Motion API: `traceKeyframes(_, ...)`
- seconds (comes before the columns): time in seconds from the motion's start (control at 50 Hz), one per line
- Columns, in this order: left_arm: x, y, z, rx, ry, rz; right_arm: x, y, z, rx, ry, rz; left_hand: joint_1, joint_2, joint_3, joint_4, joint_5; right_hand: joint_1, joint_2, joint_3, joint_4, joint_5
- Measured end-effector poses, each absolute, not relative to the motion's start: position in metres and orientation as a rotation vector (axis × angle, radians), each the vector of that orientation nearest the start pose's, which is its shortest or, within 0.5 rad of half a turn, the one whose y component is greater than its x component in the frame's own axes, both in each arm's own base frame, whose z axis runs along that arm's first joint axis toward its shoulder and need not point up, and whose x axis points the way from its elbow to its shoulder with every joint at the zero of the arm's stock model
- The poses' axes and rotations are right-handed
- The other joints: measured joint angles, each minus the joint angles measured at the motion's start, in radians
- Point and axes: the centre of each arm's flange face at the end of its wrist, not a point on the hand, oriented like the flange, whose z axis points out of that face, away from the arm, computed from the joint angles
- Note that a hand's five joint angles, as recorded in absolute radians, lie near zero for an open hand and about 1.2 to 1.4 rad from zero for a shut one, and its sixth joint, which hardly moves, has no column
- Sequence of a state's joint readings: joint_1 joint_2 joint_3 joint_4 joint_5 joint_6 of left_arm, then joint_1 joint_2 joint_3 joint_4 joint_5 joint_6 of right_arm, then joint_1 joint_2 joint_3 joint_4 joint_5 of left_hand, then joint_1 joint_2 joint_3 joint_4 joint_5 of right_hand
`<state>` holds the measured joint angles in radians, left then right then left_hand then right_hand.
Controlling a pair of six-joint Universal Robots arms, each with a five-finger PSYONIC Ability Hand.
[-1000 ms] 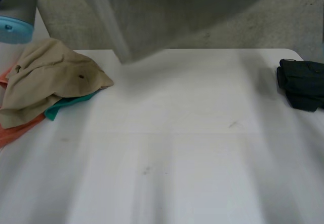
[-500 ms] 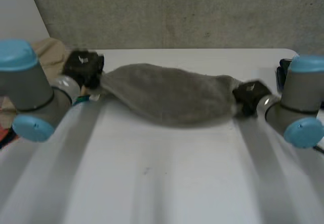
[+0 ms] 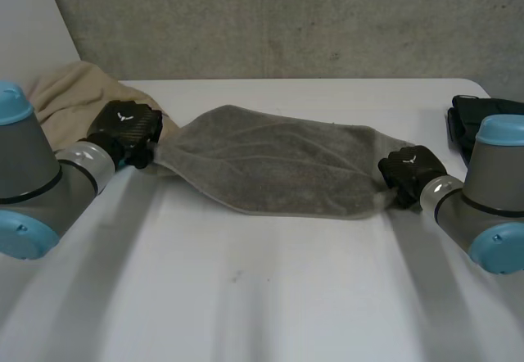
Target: Fold the laundry.
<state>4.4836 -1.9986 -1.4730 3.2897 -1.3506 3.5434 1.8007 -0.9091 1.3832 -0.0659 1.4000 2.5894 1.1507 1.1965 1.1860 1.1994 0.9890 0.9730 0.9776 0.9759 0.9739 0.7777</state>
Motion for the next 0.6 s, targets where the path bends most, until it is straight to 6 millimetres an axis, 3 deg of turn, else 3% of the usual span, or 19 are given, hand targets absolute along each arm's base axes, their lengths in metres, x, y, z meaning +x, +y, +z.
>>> traceKeyframes(0.06,-0.231,-0.326,0.208,0.978,2.268,-2.038,0.229,-0.342,0.138,-1.15,2.391,-1.747,0.0,0.0,0.0,0.0,0.0,0.153,0.197,0.19,0.196,0.2)
traceKeyframes(0.16,-0.226,-0.315,0.218,0.983,2.28,-2.015,0.224,-0.335,0.147,-1.175,2.381,-1.725,0.0,0.0,0.0,0.0,0.0,0.153,0.205,0.209,0.221,0.206)
traceKeyframes(0.26,-0.214,-0.297,0.235,1.001,2.289,-1.943,0.212,-0.317,0.171,-1.266,2.395,-1.685,0.0,0.0,0.0,0.0,0.0,0.153,0.205,0.209,0.221,0.206)
traceKeyframes(0.36,-0.201,-0.266,0.252,1.079,2.303,-1.788,0.193,-0.287,0.201,-1.412,2.465,-1.558,0.0,0.0,0.0,0.0,0.0,0.153,0.205,0.209,0.221,0.206)
traceKeyframes(0.46,-0.184,-0.218,0.259,1.263,2.364,-1.46,0.171,-0.244,0.225,-1.623,2.532,-1.294,0.0,0.0,0.0,0.0,0.0,0.153,0.205,0.211,0.222,0.206)
traceKeyframes(0.54,-0.177,-0.199,0.255,1.397,2.377,-1.293,0.164,-0.226,0.225,-1.768,2.511,-1.146,0.0,0.0,0.0,0.0,0.0,0.153,0.205,0.214,0.222,0.206)
traceKeyframes(0.6,-0.175,-0.205,0.246,1.475,2.359,-1.241,0.164,-0.225,0.214,-1.841,2.486,-1.065,0.0,0.0,0.0,0.0,0.0,0.153,0.205,0.214,0.222,0.207)
